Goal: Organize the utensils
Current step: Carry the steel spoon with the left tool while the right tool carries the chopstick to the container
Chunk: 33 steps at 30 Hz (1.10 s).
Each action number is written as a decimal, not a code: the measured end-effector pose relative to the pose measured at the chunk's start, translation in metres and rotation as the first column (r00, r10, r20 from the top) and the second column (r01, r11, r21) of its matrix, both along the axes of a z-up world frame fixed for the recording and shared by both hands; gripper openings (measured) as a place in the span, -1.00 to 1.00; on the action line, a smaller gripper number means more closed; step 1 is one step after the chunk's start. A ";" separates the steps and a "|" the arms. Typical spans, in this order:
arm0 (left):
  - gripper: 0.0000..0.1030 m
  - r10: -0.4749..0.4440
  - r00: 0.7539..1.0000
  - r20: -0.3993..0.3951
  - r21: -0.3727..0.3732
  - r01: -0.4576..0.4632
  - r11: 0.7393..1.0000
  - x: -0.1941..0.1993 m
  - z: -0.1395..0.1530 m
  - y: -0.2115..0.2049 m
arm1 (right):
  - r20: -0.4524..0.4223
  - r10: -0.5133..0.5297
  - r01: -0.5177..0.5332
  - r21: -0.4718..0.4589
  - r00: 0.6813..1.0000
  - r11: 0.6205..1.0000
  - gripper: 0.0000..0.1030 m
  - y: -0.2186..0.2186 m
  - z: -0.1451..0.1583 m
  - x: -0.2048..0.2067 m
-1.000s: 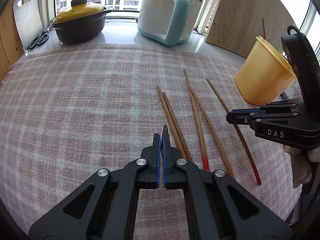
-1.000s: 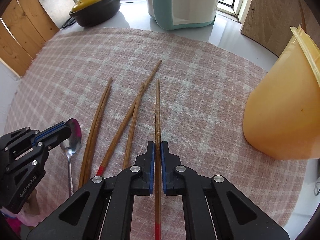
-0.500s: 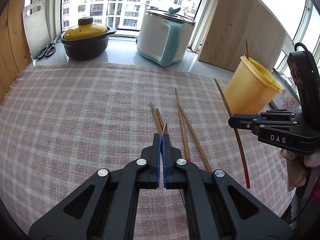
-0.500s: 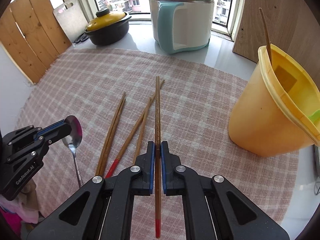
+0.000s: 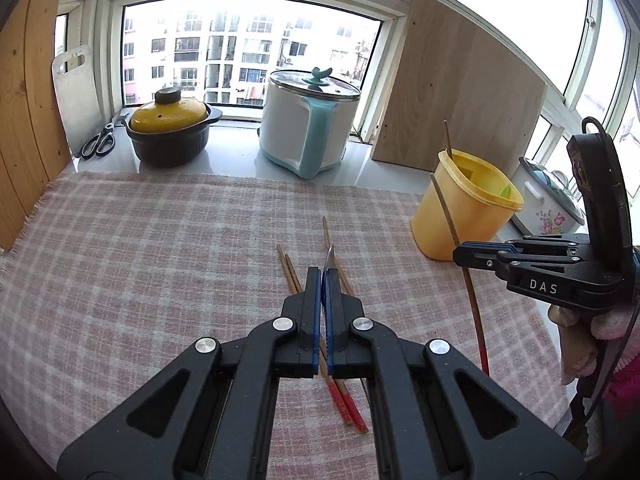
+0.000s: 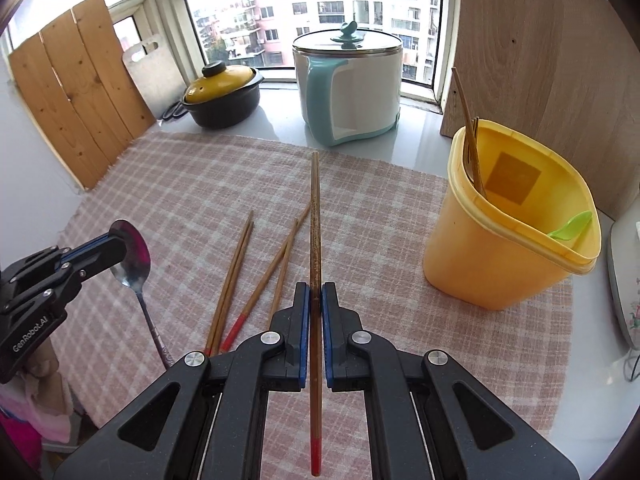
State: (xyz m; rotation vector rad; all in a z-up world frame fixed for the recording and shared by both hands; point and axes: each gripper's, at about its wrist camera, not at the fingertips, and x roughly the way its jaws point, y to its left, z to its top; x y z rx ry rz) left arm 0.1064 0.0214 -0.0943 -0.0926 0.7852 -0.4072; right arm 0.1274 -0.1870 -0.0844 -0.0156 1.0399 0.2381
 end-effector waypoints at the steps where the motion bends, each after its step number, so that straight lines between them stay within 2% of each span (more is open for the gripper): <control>1: -1.00 -0.003 1.000 0.008 -0.001 0.003 1.000 -0.002 0.004 -0.002 | 0.006 -0.003 0.003 0.003 1.000 1.000 -0.91 -0.002 0.002 -0.001; 17: -1.00 -0.058 0.993 0.106 -0.045 0.063 0.997 -0.010 0.046 -0.041 | 0.104 -0.076 0.074 0.028 0.992 0.997 -0.91 -0.045 0.047 -0.027; 33: -1.00 -0.085 0.982 0.168 -0.066 0.097 0.993 0.015 0.077 -0.099 | 0.191 -0.170 0.160 0.065 0.967 0.985 -0.91 -0.108 0.082 -0.027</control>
